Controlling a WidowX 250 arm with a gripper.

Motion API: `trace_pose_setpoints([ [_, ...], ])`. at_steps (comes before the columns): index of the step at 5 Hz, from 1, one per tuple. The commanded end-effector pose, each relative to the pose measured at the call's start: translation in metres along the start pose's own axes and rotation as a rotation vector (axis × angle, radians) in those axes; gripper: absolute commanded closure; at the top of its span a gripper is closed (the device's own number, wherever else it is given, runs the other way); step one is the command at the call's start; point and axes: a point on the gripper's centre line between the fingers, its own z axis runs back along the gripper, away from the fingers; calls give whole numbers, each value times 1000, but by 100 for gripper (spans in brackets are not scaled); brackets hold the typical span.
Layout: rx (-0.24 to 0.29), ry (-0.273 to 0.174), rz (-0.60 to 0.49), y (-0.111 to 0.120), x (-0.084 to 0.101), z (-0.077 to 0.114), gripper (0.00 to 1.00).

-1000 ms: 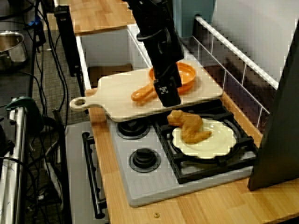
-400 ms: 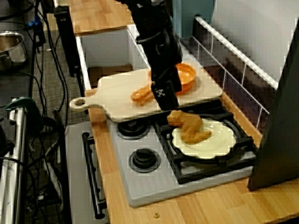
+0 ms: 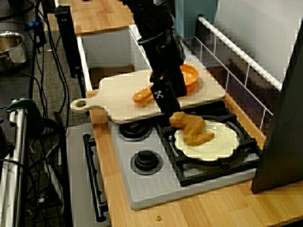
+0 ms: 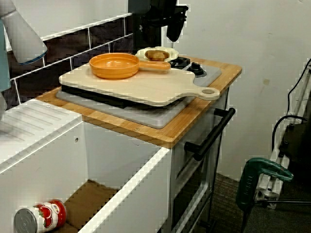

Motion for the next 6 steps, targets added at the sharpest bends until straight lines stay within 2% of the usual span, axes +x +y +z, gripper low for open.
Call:
trace_pose_setpoints([
  [1,-13,-48,-59,2,-2,2,0],
  [3,-2,-51,-67,3,-3,-11,0],
  [6,4,-43,-57,9,6,-22,0],
])
